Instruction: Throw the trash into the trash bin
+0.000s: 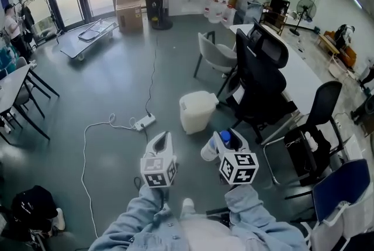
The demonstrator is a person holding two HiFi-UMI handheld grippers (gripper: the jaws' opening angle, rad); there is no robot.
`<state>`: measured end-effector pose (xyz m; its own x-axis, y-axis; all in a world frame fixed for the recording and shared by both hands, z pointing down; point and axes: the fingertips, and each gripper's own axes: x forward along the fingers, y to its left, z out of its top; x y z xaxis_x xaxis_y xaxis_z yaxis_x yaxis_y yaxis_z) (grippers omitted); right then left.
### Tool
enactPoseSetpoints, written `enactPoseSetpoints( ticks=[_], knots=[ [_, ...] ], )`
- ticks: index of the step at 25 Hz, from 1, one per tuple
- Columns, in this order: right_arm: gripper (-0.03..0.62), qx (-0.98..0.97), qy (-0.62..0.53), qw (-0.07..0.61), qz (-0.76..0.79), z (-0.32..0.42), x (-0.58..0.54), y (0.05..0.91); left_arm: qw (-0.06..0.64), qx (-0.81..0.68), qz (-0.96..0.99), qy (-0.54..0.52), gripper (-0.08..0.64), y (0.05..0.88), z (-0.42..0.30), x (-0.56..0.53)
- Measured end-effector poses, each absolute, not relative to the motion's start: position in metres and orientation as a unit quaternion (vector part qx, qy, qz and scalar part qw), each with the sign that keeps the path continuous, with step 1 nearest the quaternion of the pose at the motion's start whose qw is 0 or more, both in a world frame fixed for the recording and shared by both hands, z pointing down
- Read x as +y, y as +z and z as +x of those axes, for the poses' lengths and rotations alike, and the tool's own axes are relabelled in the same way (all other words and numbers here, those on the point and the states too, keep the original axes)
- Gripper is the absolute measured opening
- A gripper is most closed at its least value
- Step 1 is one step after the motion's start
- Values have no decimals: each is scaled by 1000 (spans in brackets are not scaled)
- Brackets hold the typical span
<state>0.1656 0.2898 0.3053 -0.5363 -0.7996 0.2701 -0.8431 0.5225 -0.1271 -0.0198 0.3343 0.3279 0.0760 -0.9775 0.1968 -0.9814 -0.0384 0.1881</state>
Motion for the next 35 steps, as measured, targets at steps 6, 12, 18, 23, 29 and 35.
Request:
enactPoseSetpoints(
  ticks=[6, 12, 18, 23, 29, 35],
  knots=[
    [201, -870, 130, 91, 466, 171, 229, 317, 141, -683, 717, 18, -5, 336, -16, 286],
    [201, -865, 150, 92, 470, 175, 188, 335, 154, -683, 713, 36, -5, 350, -18, 250],
    [201, -853, 172, 103, 482, 174, 156, 358, 170, -687, 706, 27, -5, 361, -32, 212],
    [201, -847, 164, 95, 496, 164, 110, 351, 169, -682, 712, 18, -5, 360, -50, 154],
    [201, -841, 149, 88, 513, 143, 58, 333, 156, -658, 736, 18, -5, 343, -68, 83],
    [202, -826, 156, 87, 535, 123, 1, 331, 159, -642, 750, 24, -5, 341, -93, 15]
  ],
)
